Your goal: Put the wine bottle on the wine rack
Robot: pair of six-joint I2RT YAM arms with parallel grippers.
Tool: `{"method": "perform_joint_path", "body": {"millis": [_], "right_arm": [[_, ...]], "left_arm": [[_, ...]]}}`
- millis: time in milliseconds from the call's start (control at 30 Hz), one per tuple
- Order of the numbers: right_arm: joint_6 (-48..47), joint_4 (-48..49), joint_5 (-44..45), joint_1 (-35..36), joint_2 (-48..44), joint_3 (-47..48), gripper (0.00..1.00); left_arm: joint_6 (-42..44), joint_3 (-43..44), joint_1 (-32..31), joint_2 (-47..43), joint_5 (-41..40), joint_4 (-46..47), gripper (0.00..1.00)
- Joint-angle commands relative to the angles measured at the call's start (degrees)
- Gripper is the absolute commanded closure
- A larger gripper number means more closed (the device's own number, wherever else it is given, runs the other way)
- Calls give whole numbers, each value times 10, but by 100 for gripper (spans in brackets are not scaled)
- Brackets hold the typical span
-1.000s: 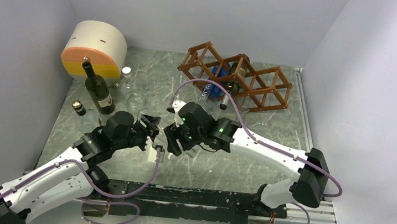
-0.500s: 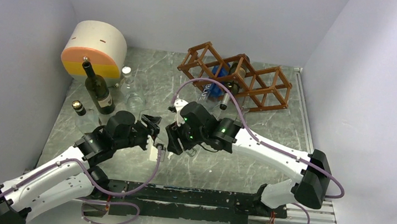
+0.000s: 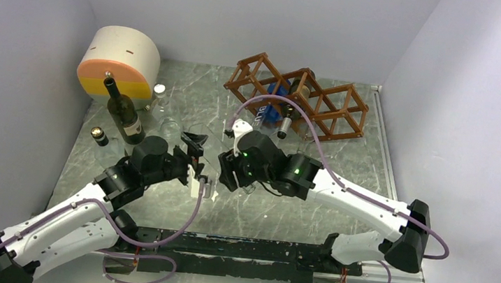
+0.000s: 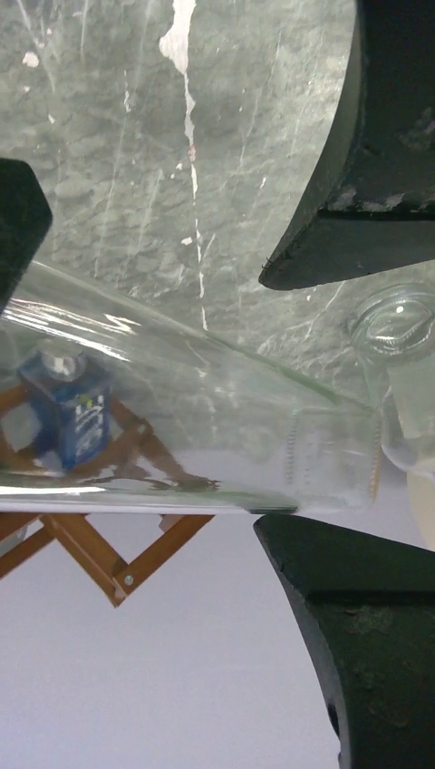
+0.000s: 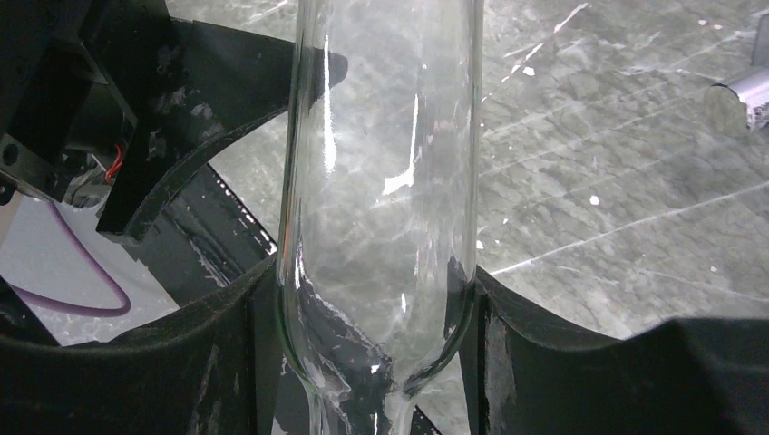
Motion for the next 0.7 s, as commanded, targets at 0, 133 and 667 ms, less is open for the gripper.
{"method": "perform_joint_path", "body": {"millis": [0, 133, 667], "right_arm": [[24, 31, 104, -2, -34, 6, 100], [45, 25, 172, -2, -44, 5, 100], [143, 33, 227, -83, -47, 0, 100]], "left_arm": [[-11, 20, 0, -12, 25, 12, 5], [-55, 31, 0, -26, 25, 27, 5], [-771, 269, -1, 73, -192, -18, 5]]}}
